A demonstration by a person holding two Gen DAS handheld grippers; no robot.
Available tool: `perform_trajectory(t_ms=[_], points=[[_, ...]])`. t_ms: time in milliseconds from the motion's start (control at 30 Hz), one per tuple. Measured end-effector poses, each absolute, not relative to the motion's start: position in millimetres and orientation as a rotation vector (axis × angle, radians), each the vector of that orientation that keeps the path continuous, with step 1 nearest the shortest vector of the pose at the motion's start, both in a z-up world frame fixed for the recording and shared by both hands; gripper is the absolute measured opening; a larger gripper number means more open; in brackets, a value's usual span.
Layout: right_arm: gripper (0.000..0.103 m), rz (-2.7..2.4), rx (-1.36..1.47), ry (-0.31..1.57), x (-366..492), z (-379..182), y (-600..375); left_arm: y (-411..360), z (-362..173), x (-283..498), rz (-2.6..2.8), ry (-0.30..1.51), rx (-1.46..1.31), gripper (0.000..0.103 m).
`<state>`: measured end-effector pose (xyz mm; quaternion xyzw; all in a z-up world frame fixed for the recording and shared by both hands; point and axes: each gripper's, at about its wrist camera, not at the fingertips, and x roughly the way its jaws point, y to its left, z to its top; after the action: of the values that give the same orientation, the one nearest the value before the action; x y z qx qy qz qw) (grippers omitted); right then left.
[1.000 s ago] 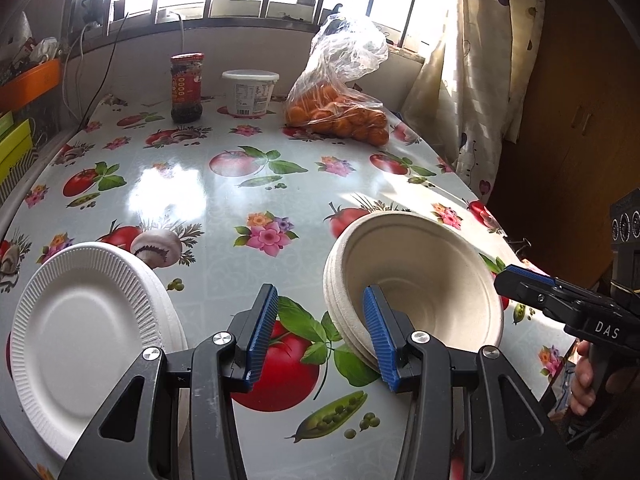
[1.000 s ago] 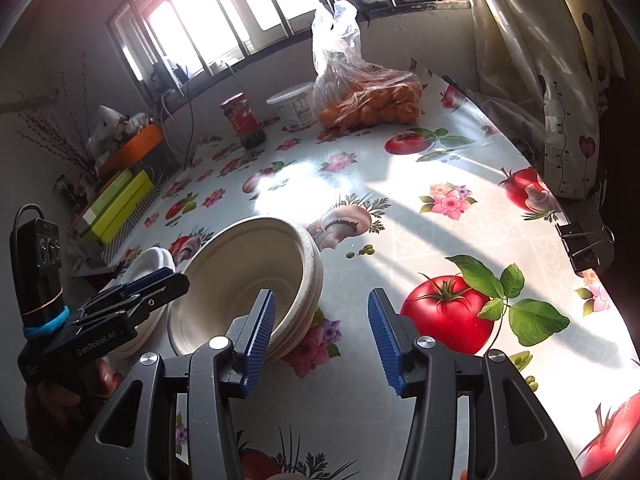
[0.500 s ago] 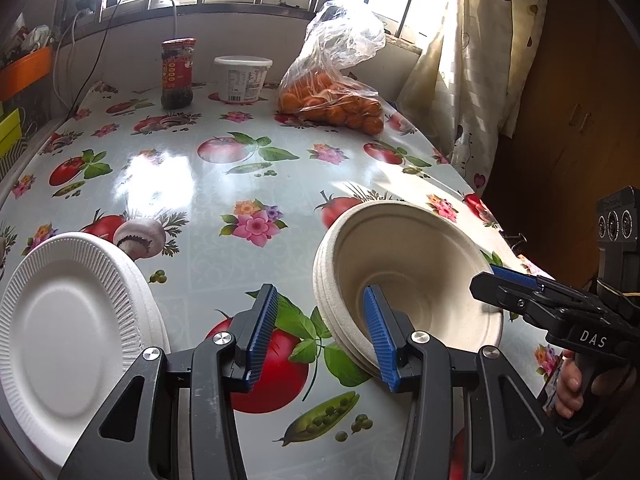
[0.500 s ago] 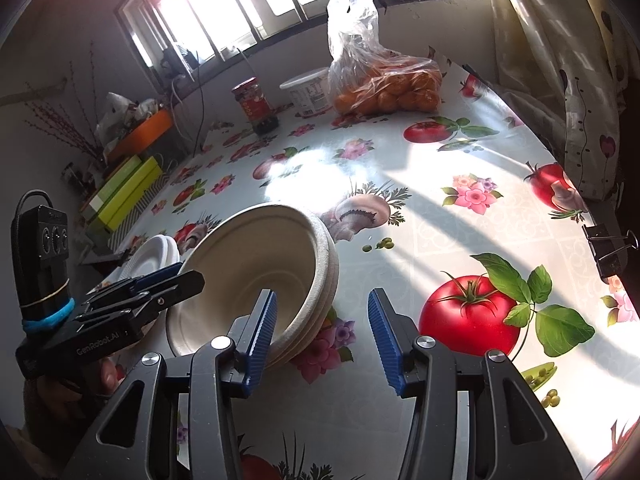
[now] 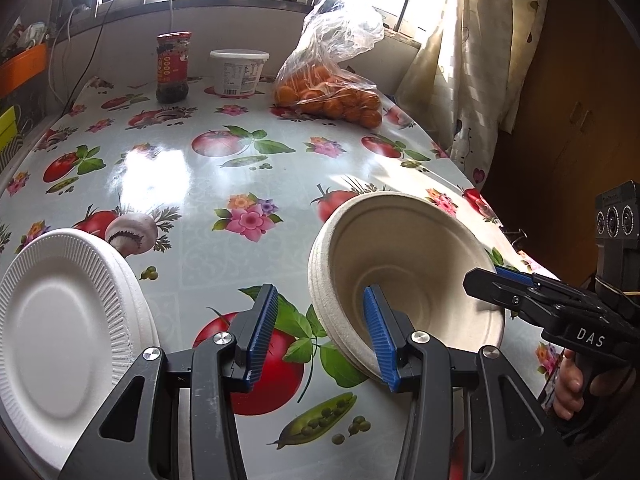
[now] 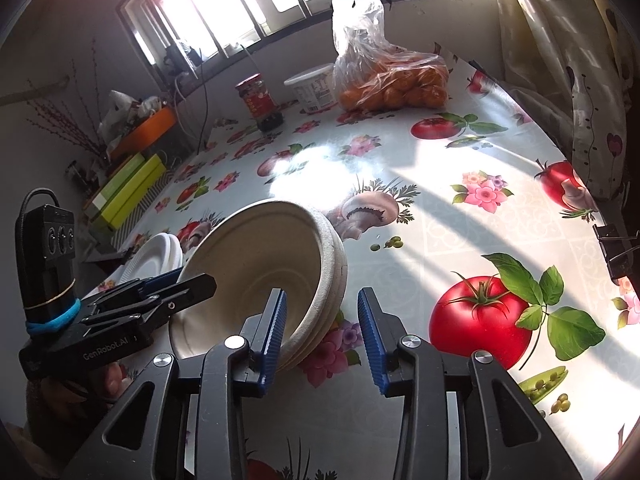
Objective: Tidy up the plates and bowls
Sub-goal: 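Close the left gripper on the stack rim and lift the nested bowls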
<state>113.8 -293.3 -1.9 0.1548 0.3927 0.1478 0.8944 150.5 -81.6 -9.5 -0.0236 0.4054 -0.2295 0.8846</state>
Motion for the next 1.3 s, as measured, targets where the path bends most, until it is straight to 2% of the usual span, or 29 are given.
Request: perform_trajectory(t_ms=[200, 267, 667, 1300], points=[[0.027, 0.314, 0.328, 0.811, 114.2, -1.5, -292.7, -84.9, -9.3, 149.8, -0.475, 0.842, -0.040, 0.046], [0.027, 0.318, 0.334, 0.809, 114.1, -1.8, -293.4, -85.3, -9.3, 149.5, -0.478, 0.840, -0.041, 0.040], [0.024, 0.317, 0.338, 0.807, 114.4, -1.6, -294.9, -89.4, -7.2, 148.0, -0.485, 0.822, -0.024, 0.031], [0.021, 0.308, 0.363, 0.795, 111.8, 7.6, -297.4, -90.6, -3.1, 143.9, -0.470, 0.817, -0.009, 0.031]])
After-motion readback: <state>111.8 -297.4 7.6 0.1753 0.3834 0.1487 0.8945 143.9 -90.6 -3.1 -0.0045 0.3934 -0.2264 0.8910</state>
